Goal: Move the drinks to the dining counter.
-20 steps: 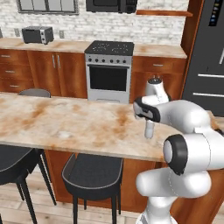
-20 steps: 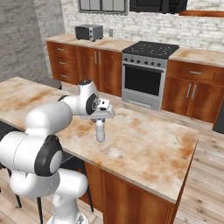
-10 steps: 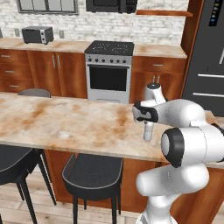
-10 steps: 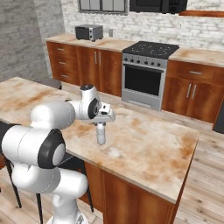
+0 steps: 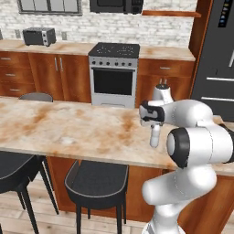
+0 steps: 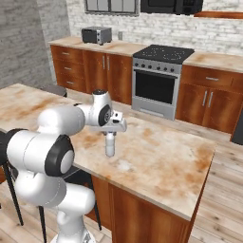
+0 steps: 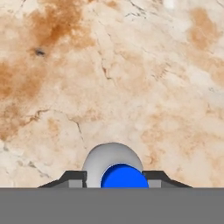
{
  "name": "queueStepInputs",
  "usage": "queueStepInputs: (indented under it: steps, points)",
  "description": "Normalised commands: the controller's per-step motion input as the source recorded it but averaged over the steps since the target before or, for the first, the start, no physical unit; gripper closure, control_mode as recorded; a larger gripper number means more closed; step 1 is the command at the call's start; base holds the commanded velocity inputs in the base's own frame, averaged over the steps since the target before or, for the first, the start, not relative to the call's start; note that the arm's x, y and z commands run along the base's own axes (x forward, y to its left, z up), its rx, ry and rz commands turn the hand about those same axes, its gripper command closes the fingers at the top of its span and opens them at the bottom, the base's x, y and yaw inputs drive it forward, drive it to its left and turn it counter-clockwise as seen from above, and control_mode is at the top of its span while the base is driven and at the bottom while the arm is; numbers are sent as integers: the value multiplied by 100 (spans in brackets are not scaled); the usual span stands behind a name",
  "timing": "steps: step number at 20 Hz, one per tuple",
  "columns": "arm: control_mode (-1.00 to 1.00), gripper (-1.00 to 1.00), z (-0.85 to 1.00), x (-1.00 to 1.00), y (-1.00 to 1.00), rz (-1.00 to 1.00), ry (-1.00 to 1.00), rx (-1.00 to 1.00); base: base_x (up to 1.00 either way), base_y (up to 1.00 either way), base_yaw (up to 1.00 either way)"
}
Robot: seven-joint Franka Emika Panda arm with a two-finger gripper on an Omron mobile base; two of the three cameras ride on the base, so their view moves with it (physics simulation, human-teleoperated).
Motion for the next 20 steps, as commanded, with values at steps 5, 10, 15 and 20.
queueStepInputs:
  steps: [5, 10, 15, 20]
  points:
    - [-100, -100, -10, -11, 1, 0, -2, 4, 0, 0, 0]
    - [-100, -100, -1, -20, 0, 0, -4, 3, 0, 0, 0]
    - [-100, -100, 21, -16, 0, 0, -9, 0, 0, 0, 0]
    - [-100, -100, 94, -18, 0, 0, -3, 0, 0, 0, 0]
